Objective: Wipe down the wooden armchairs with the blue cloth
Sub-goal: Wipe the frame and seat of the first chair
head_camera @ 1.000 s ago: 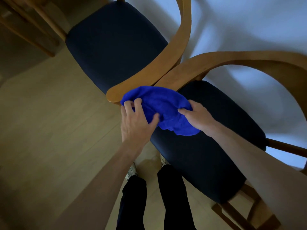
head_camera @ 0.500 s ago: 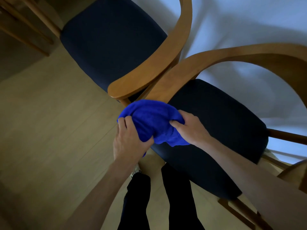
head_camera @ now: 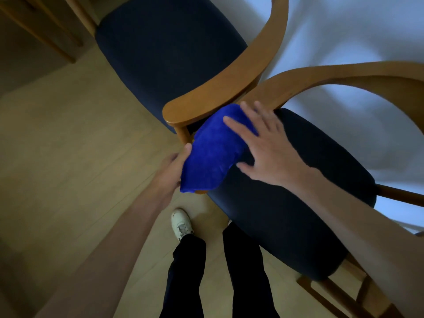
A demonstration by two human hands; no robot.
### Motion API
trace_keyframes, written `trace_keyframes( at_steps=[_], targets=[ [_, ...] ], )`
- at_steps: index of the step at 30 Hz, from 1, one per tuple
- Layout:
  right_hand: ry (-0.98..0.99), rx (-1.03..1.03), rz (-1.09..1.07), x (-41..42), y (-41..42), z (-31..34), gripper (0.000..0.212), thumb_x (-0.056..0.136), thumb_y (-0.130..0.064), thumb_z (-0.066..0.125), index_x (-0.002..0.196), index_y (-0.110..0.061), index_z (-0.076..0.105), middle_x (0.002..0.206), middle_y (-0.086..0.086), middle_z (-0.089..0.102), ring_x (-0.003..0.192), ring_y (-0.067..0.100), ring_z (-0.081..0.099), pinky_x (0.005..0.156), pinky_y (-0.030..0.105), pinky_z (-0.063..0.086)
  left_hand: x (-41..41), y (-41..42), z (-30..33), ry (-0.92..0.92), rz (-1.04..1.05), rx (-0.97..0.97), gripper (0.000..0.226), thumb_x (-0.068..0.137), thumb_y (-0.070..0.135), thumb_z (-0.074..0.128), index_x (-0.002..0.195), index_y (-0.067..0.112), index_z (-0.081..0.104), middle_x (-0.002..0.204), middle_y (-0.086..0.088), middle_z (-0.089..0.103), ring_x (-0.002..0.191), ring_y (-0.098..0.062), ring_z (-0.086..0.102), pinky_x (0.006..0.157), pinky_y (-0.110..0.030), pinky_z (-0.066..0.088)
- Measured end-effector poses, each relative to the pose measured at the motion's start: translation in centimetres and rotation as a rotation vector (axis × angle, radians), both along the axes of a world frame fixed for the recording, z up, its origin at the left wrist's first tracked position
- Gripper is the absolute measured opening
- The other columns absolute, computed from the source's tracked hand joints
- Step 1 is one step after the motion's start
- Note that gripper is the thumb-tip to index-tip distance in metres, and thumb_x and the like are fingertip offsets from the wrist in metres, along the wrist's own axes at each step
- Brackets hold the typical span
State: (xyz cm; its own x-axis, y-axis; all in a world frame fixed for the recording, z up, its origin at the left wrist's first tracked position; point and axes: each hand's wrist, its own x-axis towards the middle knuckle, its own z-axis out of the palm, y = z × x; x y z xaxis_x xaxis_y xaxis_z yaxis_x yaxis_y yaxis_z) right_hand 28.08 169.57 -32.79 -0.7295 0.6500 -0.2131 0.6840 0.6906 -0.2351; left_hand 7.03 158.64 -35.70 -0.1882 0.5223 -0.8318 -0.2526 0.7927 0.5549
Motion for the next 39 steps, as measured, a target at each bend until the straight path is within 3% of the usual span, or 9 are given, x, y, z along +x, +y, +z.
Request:
trace_keyframes(
  at_steps=[3, 7, 11, 14, 17, 19, 22, 24, 39],
  targets=[
    [-0.044, -0.037, 0.056, -1.7, -1.8, -1.4, 0.109, 0.074, -0.052, 0.075, 0.157, -0.034, 0.006, 0.163, 0.014, -0.011, 0.148, 0.04, -0.016, 0.119, 0.061, -0.001, -1.2, -1.1, 0.1, -0.09, 0.225, 0.191, 0.037, 0.088, 0.026, 0.069, 0.123, 0.017, 0.059, 0.104, 0.001, 0.073, 0.095, -0.012, 0.07, 0.069, -0.026, 0.055],
    [-0.033, -0.007, 0.035, -2.1, -4.0, -2.0, 0.105, 0.079, -0.056, 0.07, 0.157, -0.03, 0.006, 0.163, 0.014, -0.012, 0.148, 0.039, -0.016, 0.119, 0.061, 0.001, -2.3, -1.0, 1.8, -0.061, 0.225, 0.365, 0.034, 0.086, 0.0, 0.066, 0.118, 0.012, 0.061, 0.096, -0.005, 0.064, 0.091, -0.017, 0.068, 0.07, -0.029, 0.056],
    [0.004, 0.018, 0.087, -2.0, -5.7, -1.8, 0.103, 0.078, -0.068, 0.064, 0.157, -0.031, 0.01, 0.164, 0.013, -0.005, 0.15, 0.038, -0.009, 0.117, 0.065, 0.007, -3.4, -2.3, 3.0, -0.069, 0.244, 0.514, 0.039, 0.079, 0.005, 0.075, 0.114, 0.019, 0.063, 0.095, -0.006, 0.061, 0.091, -0.018, 0.063, 0.077, -0.034, 0.057],
    [-0.029, 0.089, 0.193, -3.4, -6.9, -1.6, 0.104, 0.071, -0.074, 0.063, 0.153, -0.022, 0.027, 0.163, 0.018, 0.009, 0.151, 0.037, 0.0, 0.113, 0.071, 0.005, -4.3, -3.7, 1.7, 0.366, 0.028, 0.398, 0.037, 0.081, 0.006, 0.075, 0.112, 0.025, 0.064, 0.091, -0.001, 0.06, 0.087, -0.01, 0.058, 0.076, -0.029, 0.046],
    [-0.028, 0.136, 0.378, -5.4, -6.2, -1.7, 0.101, 0.068, -0.074, 0.063, 0.147, -0.016, 0.037, 0.161, 0.017, 0.018, 0.15, 0.037, 0.006, 0.114, 0.069, 0.004, -4.2, -5.2, 0.1, 0.647, -0.224, 0.33, 0.045, 0.084, 0.01, 0.072, 0.126, 0.02, 0.058, 0.115, 0.007, 0.056, 0.106, -0.002, 0.049, 0.089, -0.006, 0.032],
    [-0.03, 0.114, 0.509, -6.5, -5.0, -1.8, 0.098, 0.07, -0.073, 0.06, 0.149, -0.022, 0.034, 0.156, 0.015, 0.031, 0.149, 0.035, 0.016, 0.115, 0.067, 0.005, -4.0, -5.8, -0.7, 0.629, -0.282, 0.332, 0.041, 0.087, 0.008, 0.068, 0.125, 0.018, 0.058, 0.121, 0.008, 0.057, 0.11, -0.001, 0.05, 0.091, 0.0, 0.03],
    [-0.035, 0.098, 0.68, -7.1, -3.4, -2.4, 0.082, 0.074, -0.074, 0.056, 0.138, -0.023, 0.045, 0.132, 0.008, 0.054, 0.129, 0.032, 0.044, 0.114, 0.063, 0.013, -3.1, -6.2, -1.2, 0.5, -0.22, 0.218, 0.031, 0.088, 0.0, 0.06, 0.111, 0.02, 0.061, 0.107, 0.006, 0.065, 0.104, -0.01, 0.06, 0.09, -0.024, 0.045],
    [0.006, 0.099, 0.731, -7.0, -2.1, -2.8, 0.08, 0.073, -0.076, 0.055, 0.132, -0.023, 0.05, 0.126, 0.005, 0.057, 0.12, 0.03, 0.049, 0.113, 0.059, 0.019, -2.1, -6.3, -1.3, 0.541, -0.194, 0.2, 0.027, 0.086, -0.001, 0.06, 0.104, 0.019, 0.062, 0.099, 0.007, 0.065, 0.097, -0.01, 0.061, 0.082, -0.021, 0.045],
    [-0.059, 0.211, 0.475, -2.8, 5.3, -2.9, 0.1, 0.07, -0.084, 0.049, 0.142, -0.016, 0.042, 0.142, 0.012, 0.043, 0.132, 0.035, 0.04, 0.116, 0.059, 0.017, 0.9, -1.7, -0.5, 0.707, -0.19, 0.451, 0.03, 0.087, 0.03, 0.055, 0.117, 0.029, 0.055, 0.114, 0.013, 0.057, 0.104, -0.001, 0.053, 0.09, -0.031, 0.047]
  ],
)
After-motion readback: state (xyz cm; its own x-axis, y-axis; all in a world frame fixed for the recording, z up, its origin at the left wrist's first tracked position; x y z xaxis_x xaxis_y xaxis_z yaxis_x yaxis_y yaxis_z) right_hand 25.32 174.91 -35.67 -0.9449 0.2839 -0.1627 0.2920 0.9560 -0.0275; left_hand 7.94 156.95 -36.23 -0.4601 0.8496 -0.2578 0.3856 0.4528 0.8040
